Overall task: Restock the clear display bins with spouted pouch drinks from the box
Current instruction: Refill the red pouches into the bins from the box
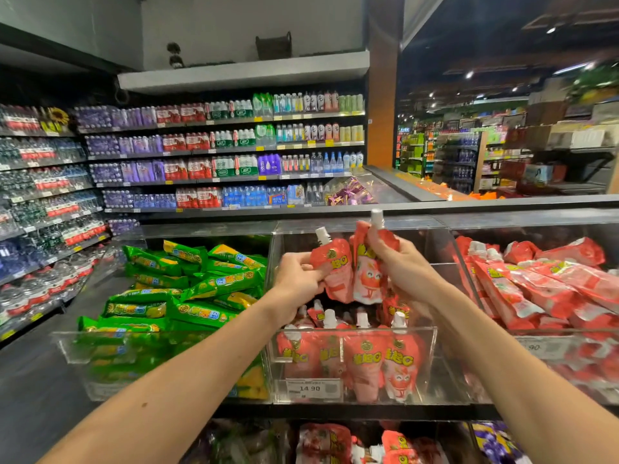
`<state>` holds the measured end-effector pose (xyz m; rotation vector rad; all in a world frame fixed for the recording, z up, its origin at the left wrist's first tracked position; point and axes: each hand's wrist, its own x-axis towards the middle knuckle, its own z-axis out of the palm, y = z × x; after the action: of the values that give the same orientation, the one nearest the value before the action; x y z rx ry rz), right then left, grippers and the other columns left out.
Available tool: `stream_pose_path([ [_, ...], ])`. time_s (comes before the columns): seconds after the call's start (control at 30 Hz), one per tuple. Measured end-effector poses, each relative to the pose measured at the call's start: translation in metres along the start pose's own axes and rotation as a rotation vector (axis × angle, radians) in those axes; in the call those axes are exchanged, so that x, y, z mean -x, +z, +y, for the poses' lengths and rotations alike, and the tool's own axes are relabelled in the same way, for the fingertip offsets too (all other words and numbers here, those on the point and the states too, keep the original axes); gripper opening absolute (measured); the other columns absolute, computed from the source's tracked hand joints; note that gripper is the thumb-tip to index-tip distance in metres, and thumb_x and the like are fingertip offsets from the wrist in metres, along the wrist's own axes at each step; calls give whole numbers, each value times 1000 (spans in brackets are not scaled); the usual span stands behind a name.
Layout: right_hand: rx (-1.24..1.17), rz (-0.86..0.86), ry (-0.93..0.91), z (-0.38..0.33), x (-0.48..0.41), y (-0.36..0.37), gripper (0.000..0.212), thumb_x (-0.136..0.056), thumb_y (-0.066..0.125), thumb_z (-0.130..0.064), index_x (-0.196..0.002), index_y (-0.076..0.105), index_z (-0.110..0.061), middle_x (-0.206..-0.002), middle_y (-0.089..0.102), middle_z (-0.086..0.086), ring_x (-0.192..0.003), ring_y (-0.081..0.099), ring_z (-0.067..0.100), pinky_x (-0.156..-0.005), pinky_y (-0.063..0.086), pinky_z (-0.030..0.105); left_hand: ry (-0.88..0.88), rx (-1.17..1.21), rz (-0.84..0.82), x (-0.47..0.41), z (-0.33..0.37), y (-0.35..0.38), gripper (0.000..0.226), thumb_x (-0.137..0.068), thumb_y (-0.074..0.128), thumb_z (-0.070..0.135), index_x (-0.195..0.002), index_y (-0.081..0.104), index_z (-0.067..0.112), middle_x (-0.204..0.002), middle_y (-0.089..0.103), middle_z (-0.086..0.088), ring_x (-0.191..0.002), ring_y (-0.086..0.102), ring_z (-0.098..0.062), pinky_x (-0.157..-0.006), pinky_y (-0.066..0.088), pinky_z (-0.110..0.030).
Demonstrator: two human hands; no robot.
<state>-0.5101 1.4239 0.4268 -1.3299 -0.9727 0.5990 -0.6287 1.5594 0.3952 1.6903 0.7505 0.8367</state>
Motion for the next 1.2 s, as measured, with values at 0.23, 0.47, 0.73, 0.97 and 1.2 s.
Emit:
stream_pose_path([
  [0.23, 662, 102, -376, 0, 2, -4, 21, -101, 48, -42, -106, 65, -31, -90, 53, 1, -80, 56, 12, -71, 44, 27, 116, -497, 38, -13, 2, 27, 13, -87, 72, 16, -94, 80, 22, -92, 76, -1, -93, 68, -19, -87, 55, -36],
  [0.47, 1313, 111, -257, 24, -16, -1, 18, -99, 55, -30, -109, 60, -15, -102, 64, 9, -94, 64, 35, -68, 40, 36, -106, -662, -261, -35, -10, 49, 11, -90, 72, 21, -91, 71, 11, -96, 68, -2, -89, 62, -13, -82, 53, -27],
  [0.73, 1275, -33, 233, 40, -39, 5, 34, -99, 58, -27, -126, 52, -7, -125, 59, 15, -111, 60, 36, -76, 44, 36, -293, -972, -372, -44, -1, 37, 38, -102, 42, 13, -135, 47, -6, -128, 60, -23, -106, 63, -32, -85, 53, -39],
  [0.97, 1310, -15, 305, 46, -51, 7, 58, -94, 61, -9, -145, 34, -10, -138, 50, 16, -128, 50, 36, -101, 43, 43, -196, -1074, -416, -46, -6, 37, 41, -103, 45, 19, -137, 48, -3, -135, 56, -17, -121, 57, -31, -99, 46, -36],
  [1.2, 1570, -247, 267, 58, -49, 5, 47, -93, 64, -18, -138, 51, -12, -138, 51, 14, -130, 43, 35, -105, 41, 45, -90, -1133, -431, -47, -15, 43, 44, -98, 57, 22, -138, 51, 7, -135, 58, -16, -121, 58, -32, -99, 49, -37],
])
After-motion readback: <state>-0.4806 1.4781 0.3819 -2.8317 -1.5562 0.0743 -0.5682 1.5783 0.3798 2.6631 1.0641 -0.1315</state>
